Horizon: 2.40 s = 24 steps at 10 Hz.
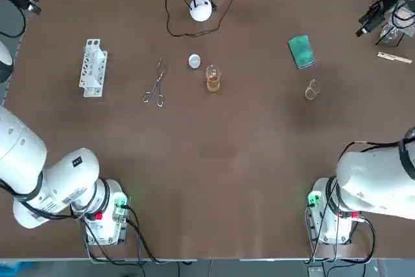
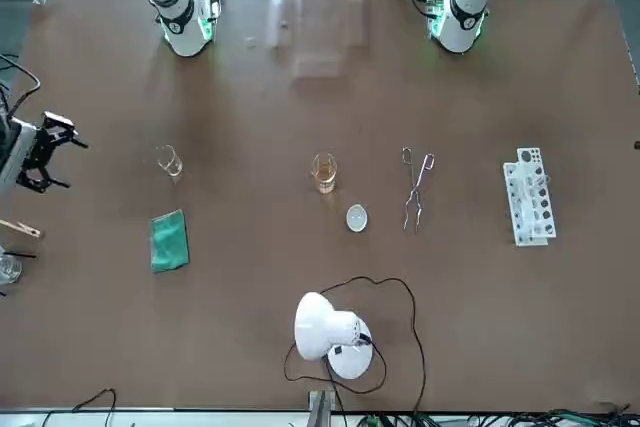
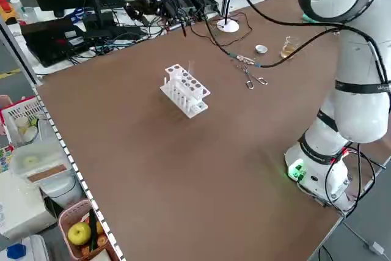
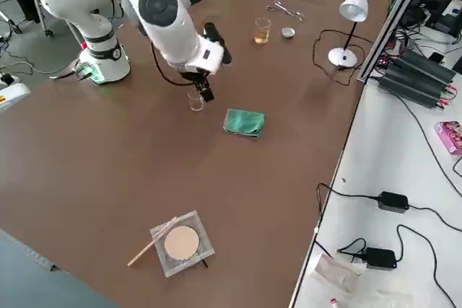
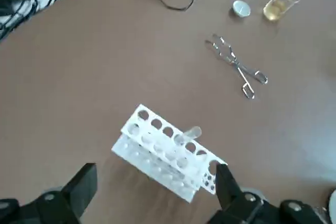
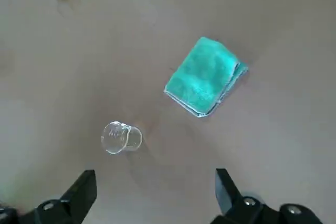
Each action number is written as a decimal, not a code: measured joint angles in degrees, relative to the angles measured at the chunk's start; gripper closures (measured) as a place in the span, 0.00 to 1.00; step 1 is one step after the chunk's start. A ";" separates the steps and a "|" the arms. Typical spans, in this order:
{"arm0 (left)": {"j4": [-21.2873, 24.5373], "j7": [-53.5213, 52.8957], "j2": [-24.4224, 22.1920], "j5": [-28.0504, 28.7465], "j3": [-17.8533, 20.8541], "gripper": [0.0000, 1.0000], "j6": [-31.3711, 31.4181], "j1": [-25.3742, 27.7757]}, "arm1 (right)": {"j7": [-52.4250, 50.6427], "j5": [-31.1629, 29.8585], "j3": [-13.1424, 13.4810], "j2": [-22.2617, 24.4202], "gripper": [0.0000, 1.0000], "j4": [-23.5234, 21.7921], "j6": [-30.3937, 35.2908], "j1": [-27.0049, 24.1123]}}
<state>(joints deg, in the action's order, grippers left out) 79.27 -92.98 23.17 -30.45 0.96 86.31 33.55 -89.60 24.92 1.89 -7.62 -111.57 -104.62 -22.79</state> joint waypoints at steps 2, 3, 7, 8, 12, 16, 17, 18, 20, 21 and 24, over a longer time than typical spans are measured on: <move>0.17 -7.46 3.53 -5.33 -0.01 0.00 -2.75 2.71 | -11.58 4.45 0.02 -1.94 0.00 -2.95 -1.56 -2.88; 0.21 -10.07 5.58 -7.07 -0.01 0.00 -4.24 3.71 | -17.87 6.96 0.04 -3.39 0.00 -4.25 -1.71 -4.54; 0.31 -24.04 13.18 -13.95 -0.03 0.00 -10.05 6.36 | -39.28 15.21 0.09 -12.66 0.00 -7.80 -1.86 -10.91; 0.35 -27.09 15.20 -14.99 -0.05 0.00 -11.54 6.96 | -44.44 16.82 0.10 -14.85 0.00 -8.47 -1.87 -11.50; 0.36 -35.46 21.48 -16.63 -0.47 0.03 -12.75 7.27 | -57.16 17.84 -0.60 -17.07 0.00 -9.14 -1.46 -11.57; 0.63 -42.52 26.12 -21.64 -0.79 0.13 -12.97 6.21 | -66.19 21.53 -0.64 -23.20 0.00 -11.70 -1.41 -11.58; 0.63 -43.30 27.43 -22.25 -0.81 0.14 -12.97 5.72 | -66.36 21.79 -0.69 -24.18 0.00 -11.62 -1.30 -11.57; 0.63 -43.98 28.20 -22.54 -0.85 0.15 -12.97 5.55 | -66.38 21.92 -0.73 -24.35 0.00 -11.56 -0.76 -11.57; 0.97 -44.75 28.42 -22.57 -1.80 0.19 -13.39 5.71 | -66.61 21.98 -0.73 -24.45 0.00 -11.37 0.71 -11.58; 1.37 -44.75 28.42 -22.76 -2.56 0.19 -13.42 5.74 | -66.91 22.43 -0.72 -25.04 0.00 -11.42 1.60 -11.59; 3.24 -46.91 28.42 -22.96 -2.95 0.19 -13.45 5.81 | -68.08 24.50 -0.82 -28.95 0.00 -11.37 3.64 -11.59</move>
<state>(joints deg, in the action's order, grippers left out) 82.51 -139.89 51.59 -53.41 -1.99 72.86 39.36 -157.68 49.42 1.07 -36.57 -122.94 -100.98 -34.38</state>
